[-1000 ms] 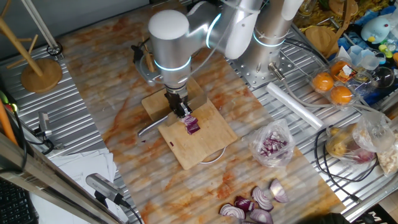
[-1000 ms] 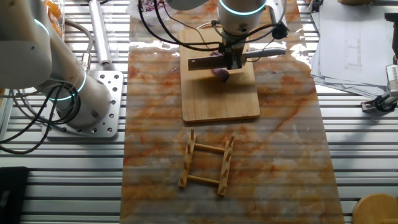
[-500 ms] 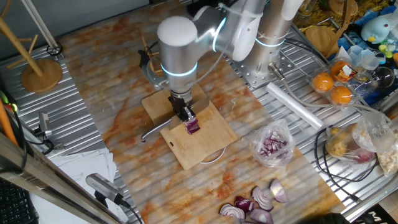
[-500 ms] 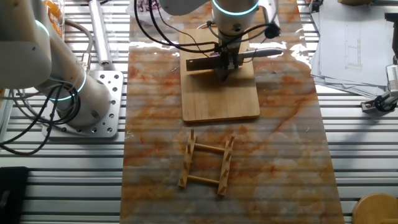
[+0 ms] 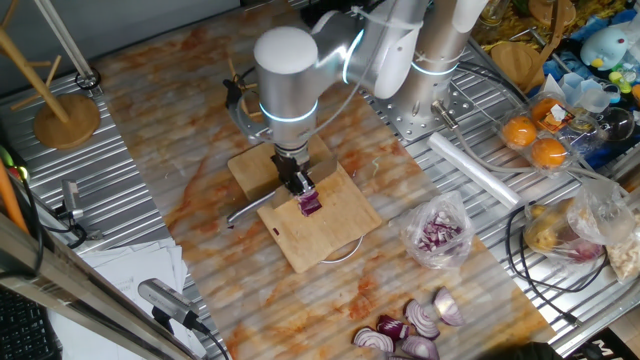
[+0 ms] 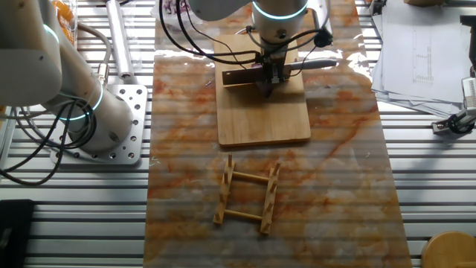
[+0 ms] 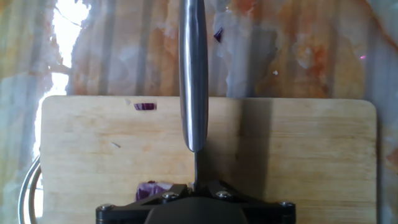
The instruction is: Chop the onions
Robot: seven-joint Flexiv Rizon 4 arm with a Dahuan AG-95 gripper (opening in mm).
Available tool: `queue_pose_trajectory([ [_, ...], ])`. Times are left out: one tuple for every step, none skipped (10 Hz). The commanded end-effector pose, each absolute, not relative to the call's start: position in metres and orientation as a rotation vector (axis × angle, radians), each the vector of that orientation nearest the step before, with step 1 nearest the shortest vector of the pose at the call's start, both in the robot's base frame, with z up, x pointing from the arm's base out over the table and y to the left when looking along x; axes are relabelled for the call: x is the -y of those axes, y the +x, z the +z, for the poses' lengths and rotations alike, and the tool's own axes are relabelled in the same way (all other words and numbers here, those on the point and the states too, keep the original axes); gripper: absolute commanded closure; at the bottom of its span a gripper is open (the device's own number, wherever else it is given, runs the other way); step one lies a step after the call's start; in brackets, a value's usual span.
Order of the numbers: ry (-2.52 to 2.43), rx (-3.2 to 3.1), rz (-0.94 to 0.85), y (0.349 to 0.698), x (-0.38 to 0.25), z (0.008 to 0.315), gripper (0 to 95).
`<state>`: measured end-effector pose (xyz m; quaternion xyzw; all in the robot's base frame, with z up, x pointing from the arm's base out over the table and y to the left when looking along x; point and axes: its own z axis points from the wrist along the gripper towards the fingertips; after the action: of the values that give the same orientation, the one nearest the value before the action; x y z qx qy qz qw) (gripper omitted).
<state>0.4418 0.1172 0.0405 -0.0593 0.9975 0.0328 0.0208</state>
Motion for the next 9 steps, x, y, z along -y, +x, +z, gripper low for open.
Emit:
queue_pose_trajectory([
  [-0.217,-3.098,0.122,0.4393,-0.1080,0.0586,95.0],
  [-0.220,-3.100,0.126,0.4392,-0.1050,0.0629,95.0],
  [-0.224,-3.105,0.127,0.4404,-0.1026,0.0669,95.0],
  [-0.224,-3.108,0.126,0.4407,-0.1019,0.0679,95.0],
  [-0.225,-3.108,0.124,0.4410,-0.1012,0.0673,95.0],
  [-0.226,-3.107,0.124,0.4416,-0.1003,0.0661,95.0],
  [-0.230,-3.107,0.123,0.4421,-0.0996,0.0651,95.0],
  [-0.230,-3.108,0.122,0.4426,-0.0986,0.0637,95.0],
  [-0.230,-3.107,0.123,0.4428,-0.0984,0.0633,95.0],
])
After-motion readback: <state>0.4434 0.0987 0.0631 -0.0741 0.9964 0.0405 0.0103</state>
